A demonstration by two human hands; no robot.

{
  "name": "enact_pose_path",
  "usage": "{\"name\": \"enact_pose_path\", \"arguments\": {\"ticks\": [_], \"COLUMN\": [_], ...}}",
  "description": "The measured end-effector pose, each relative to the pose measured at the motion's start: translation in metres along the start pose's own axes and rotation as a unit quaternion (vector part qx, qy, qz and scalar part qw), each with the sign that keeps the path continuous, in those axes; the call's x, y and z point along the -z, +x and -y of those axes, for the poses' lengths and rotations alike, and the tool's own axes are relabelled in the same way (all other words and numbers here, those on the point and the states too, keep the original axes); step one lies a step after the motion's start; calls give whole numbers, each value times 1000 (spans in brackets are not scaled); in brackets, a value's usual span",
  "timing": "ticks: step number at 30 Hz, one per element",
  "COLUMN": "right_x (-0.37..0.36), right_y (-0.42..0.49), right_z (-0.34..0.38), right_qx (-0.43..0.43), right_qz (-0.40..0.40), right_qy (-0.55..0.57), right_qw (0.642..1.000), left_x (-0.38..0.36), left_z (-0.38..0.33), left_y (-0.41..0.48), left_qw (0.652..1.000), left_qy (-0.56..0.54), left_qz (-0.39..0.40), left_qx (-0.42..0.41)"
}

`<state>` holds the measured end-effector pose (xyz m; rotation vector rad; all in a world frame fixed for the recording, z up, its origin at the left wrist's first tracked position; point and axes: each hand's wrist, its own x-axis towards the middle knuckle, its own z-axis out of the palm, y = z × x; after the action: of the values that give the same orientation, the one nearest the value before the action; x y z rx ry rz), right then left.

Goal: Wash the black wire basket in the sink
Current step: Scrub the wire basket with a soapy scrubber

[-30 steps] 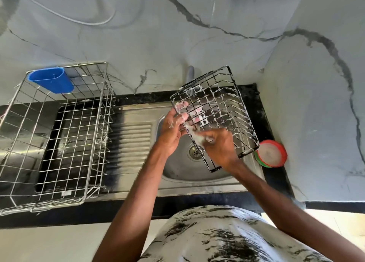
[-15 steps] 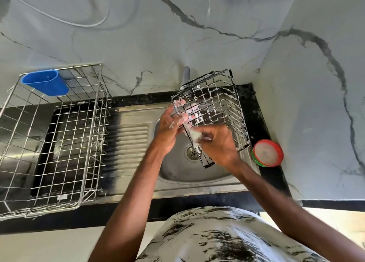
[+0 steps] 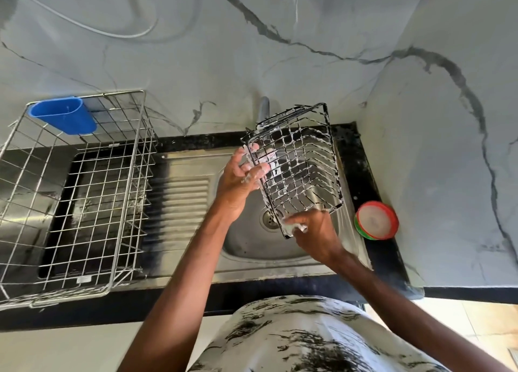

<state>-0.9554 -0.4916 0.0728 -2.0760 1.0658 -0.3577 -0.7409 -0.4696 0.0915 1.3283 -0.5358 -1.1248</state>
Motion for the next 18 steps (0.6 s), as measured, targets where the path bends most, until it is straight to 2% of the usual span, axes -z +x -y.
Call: {"name": "enact_pose_path", "arguments": {"ticks": [3,5,7,9,11,13,14,16,18], "right_x": [-3,4,22,36,33,15,5,-1,10], "right_y": [-3,4,12,15,12,-1,-5,-8,-2], "right_z": [-21,-35,-39,-49,-48,-48,-44,-35,-36], "right_qx": [52,43,19,17,5,60,78,108,65], "right_qz": [-2,9,10,-26,-23,-21,13,47,25], "right_qy": [-118,-194,-219,-277,-289,-268,-211,-211,-244], "right_qw": [992,980,975,960,957,961,974,970,967], "left_x": [-8,-11,-13,-14,-16,-21,-22,-25,-27], "left_z": [-2,-2,2,3,4,4,4,-1,-6], "left_y": [-5,-5,-5,-5,-4,-5,-5,-9,-14], "left_qw": [1000,1000,1000,1000,1000,1000,999,999,998], "left_qy": [0,-3,-1,4,12,23,27,29,35], "left_qz": [-21,-20,-18,-9,-6,-13,-19,-37,-45], "left_qx": [7,11,7,13,18,17,14,19,29]}}
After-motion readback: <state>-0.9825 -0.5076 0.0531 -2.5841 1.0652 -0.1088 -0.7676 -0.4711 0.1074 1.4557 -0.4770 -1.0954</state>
